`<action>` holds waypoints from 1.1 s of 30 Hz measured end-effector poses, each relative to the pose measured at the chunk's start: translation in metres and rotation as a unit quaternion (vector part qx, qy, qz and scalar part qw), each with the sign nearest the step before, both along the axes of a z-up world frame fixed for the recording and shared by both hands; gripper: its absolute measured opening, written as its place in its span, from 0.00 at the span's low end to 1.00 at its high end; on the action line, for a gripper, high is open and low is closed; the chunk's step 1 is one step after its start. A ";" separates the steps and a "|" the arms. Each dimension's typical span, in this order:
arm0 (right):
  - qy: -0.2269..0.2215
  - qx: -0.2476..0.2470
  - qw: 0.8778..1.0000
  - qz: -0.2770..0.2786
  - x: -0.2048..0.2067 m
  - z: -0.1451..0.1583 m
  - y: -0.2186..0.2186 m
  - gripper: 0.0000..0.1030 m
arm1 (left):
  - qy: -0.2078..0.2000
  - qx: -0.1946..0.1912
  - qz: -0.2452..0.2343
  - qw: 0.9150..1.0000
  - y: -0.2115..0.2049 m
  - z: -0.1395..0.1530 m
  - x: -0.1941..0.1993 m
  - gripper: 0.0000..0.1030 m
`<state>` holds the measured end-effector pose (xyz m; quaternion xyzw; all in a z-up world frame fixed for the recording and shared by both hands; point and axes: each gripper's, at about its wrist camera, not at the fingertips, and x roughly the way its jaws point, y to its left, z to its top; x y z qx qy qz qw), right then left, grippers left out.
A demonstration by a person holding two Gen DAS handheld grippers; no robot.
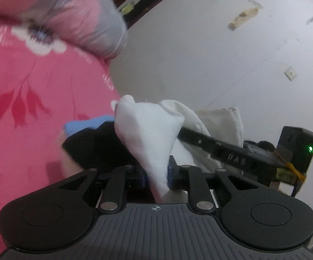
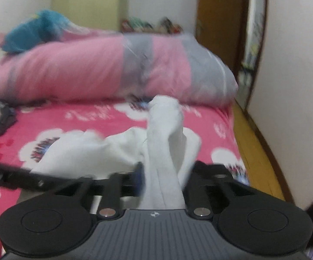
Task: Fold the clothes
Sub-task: 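Lift the folded white shirt off the bedspread with both grippers, then carry the shirt with both grippers onto the stack of folded clothes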
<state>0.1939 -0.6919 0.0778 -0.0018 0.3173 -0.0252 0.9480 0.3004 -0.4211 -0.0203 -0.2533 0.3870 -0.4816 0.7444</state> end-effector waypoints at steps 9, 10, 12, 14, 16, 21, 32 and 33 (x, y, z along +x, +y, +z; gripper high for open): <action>-0.153 0.070 0.978 -0.125 -0.046 0.049 -0.039 0.64 | -0.003 -0.013 0.061 0.998 0.028 0.008 0.009 0.37; -0.178 0.058 0.973 -0.132 -0.060 0.056 -0.037 0.64 | -0.018 -0.009 0.076 0.997 0.030 0.012 0.006 0.39; -0.214 0.039 0.966 -0.136 -0.087 0.068 -0.032 0.63 | -0.045 -0.002 0.104 0.994 0.034 0.019 0.002 0.41; -0.216 0.038 0.966 -0.135 -0.100 0.070 -0.030 0.55 | -0.060 -0.002 0.132 0.989 0.038 0.024 0.001 0.41; -0.195 0.047 0.969 -0.143 -0.099 0.061 -0.032 0.46 | -0.086 -0.004 0.156 0.984 0.043 0.031 -0.005 0.41; -0.143 0.070 0.974 -0.162 -0.097 0.041 -0.037 0.26 | -0.163 0.016 0.122 0.979 0.021 0.043 -0.023 0.41; -0.092 0.138 0.955 -0.247 -0.131 0.008 -0.058 0.24 | -0.164 0.119 0.025 0.979 -0.052 0.029 -0.009 0.41; -0.123 0.141 0.947 -0.262 -0.157 0.013 -0.059 0.24 | -0.164 0.116 0.025 0.979 -0.051 0.029 -0.008 0.42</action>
